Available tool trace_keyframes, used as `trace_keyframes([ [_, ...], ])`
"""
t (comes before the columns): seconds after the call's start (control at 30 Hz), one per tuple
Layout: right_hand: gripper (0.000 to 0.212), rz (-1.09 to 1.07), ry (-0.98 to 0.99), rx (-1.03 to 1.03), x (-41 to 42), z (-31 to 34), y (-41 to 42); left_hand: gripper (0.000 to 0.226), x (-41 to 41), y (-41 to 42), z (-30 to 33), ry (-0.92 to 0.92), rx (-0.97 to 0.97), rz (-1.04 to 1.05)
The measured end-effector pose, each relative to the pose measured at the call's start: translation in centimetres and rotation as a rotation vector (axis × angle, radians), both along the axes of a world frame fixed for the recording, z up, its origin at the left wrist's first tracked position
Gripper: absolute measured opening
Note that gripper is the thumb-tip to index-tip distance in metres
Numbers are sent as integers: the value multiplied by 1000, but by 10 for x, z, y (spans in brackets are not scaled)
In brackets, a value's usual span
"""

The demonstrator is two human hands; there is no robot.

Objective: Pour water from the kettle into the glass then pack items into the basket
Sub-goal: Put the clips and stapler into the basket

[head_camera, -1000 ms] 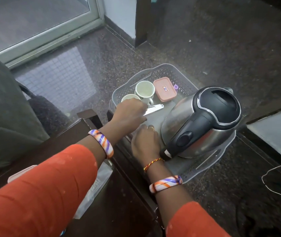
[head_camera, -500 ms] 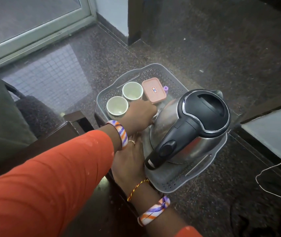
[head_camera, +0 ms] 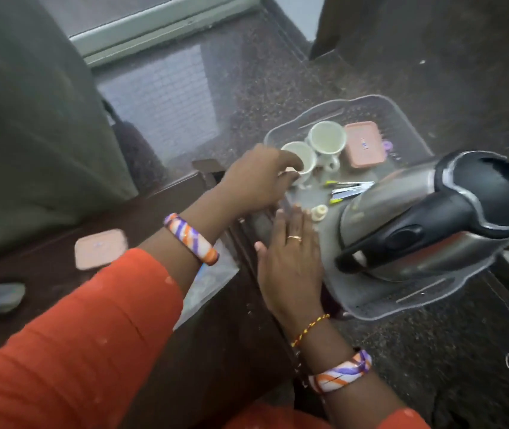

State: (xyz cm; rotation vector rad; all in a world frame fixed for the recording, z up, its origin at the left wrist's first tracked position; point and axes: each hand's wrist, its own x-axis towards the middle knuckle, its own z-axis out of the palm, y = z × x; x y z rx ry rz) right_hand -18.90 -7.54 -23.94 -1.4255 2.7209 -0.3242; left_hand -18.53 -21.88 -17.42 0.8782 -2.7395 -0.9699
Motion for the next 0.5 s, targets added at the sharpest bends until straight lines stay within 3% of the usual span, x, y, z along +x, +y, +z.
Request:
trace_keyframes([
  [0.2, 52, 280, 119, -2, 54, -7, -3, 21, 157, 5, -21, -12, 78, 463],
  [0.37, 60, 473, 49, 30, 101, -29, -4, 34, 270, 27, -49, -37, 53, 865],
  [0.5, 51, 755, -108, -20, 158, -52, -6, 28, 348, 63, -88, -116, 128, 1107],
])
